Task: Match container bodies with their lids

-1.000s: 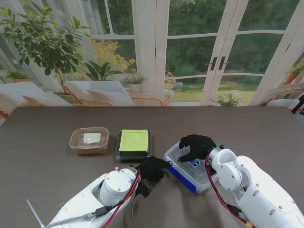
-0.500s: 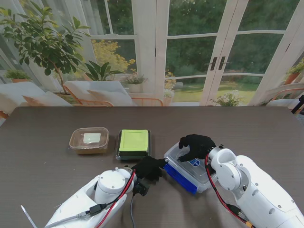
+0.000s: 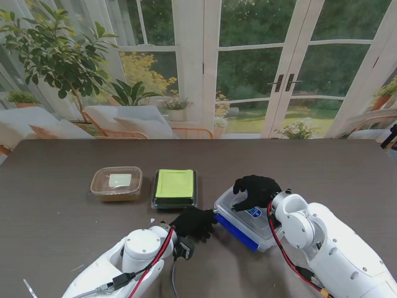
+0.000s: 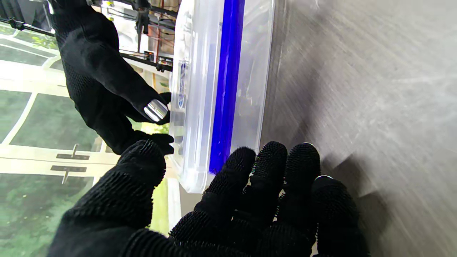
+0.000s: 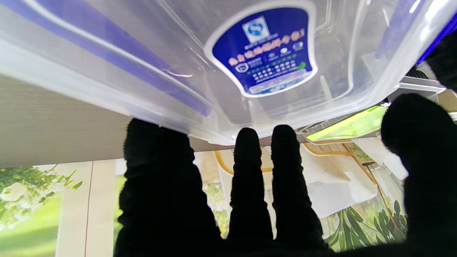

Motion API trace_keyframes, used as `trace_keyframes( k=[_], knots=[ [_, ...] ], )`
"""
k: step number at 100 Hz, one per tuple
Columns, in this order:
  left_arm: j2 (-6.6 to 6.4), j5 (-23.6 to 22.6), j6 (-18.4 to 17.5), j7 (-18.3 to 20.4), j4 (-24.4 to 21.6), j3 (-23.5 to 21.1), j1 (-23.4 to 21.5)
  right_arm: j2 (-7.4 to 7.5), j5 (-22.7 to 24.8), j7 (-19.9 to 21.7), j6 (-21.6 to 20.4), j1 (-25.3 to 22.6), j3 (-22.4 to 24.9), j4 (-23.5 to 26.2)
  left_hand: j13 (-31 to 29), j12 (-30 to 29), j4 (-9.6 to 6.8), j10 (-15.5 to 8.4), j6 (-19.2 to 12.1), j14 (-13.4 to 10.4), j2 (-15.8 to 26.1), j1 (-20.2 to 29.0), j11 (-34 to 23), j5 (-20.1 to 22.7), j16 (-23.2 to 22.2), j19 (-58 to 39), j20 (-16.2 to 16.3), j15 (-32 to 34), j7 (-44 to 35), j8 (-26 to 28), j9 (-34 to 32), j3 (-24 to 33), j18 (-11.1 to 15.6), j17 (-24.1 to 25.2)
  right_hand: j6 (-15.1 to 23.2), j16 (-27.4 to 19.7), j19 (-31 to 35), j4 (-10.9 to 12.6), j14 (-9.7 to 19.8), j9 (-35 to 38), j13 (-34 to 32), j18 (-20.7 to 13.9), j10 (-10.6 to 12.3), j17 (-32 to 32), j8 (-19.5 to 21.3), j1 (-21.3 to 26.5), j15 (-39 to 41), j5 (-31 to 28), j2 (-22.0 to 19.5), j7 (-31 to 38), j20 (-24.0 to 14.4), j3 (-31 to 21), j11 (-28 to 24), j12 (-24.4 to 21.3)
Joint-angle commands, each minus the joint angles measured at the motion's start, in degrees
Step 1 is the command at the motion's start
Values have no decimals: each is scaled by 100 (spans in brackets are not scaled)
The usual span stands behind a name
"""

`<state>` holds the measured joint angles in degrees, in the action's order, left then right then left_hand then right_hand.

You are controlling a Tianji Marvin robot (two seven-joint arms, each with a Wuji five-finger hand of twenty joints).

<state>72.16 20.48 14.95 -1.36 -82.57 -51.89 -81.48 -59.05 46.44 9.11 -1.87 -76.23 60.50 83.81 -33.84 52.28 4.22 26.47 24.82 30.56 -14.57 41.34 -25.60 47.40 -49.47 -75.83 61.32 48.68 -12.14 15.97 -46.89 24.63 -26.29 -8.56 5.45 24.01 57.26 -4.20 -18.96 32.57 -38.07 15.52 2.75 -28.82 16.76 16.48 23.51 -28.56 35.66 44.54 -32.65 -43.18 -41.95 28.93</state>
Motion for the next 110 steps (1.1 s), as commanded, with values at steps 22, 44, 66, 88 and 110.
trace_keyframes(
  k=[22, 44, 66, 88, 110],
  knots=[
    [97, 103, -122, 12, -216, 42, -141, -61, -22, 294, -14, -262, -202, -289, -106, -41, 7, -95, -87, 204, -311, -21, -157, -283, 103, 163, -170, -11, -792, 115, -13, 452, 55, 70, 4, 87, -12, 121, 1143, 103, -388, -207, -426, 1587, 13, -121, 572, 205, 195, -5, -140, 33, 694, -461],
    [126, 111, -309, -65, -147, 84, -121, -60, -38, 306, -13, -258, -209, -296, -91, -96, 15, -145, -150, 169, -450, 15, -196, -528, 153, 201, -263, -57, -970, 54, 25, 726, 71, 92, 3, 88, -9, 122, 1143, 99, -386, -197, -432, 1587, 14, -118, 574, 202, 196, -3, -143, 32, 693, -460],
    [165, 295, -355, -102, -143, 102, -109, -53, -53, 354, -1, -262, -209, -291, -89, -206, 30, -98, -135, 200, -415, 77, -100, -604, 224, 234, -343, -161, -775, -120, 10, 720, 92, 134, -4, 89, -9, 122, 1123, 102, -387, -196, -427, 1590, 14, -132, 577, 193, 187, -2, -144, 32, 692, -460],
    [195, 407, -384, -119, -108, 127, -76, -44, -61, 414, 25, -274, -204, -277, -186, -310, 19, -79, -87, 245, -374, 137, -34, -625, 300, 203, -406, -246, -227, -412, -127, 627, 15, 69, -3, 92, -3, 121, 1080, 97, -390, -203, -425, 1573, 15, -123, 581, 197, 193, 0, -146, 27, 689, -458],
    [215, 359, -389, -141, -48, 175, -11, -22, -91, 558, 36, -277, -210, -253, -286, -321, 9, -81, 15, 221, -426, 168, -23, -572, 310, 165, -406, -225, -78, -456, -173, 691, -1, -26, -24, 101, 81, 115, 1042, 143, -440, -189, -435, 1503, 23, 20, 598, 122, 278, 25, -183, 29, 673, -452]
  ],
)
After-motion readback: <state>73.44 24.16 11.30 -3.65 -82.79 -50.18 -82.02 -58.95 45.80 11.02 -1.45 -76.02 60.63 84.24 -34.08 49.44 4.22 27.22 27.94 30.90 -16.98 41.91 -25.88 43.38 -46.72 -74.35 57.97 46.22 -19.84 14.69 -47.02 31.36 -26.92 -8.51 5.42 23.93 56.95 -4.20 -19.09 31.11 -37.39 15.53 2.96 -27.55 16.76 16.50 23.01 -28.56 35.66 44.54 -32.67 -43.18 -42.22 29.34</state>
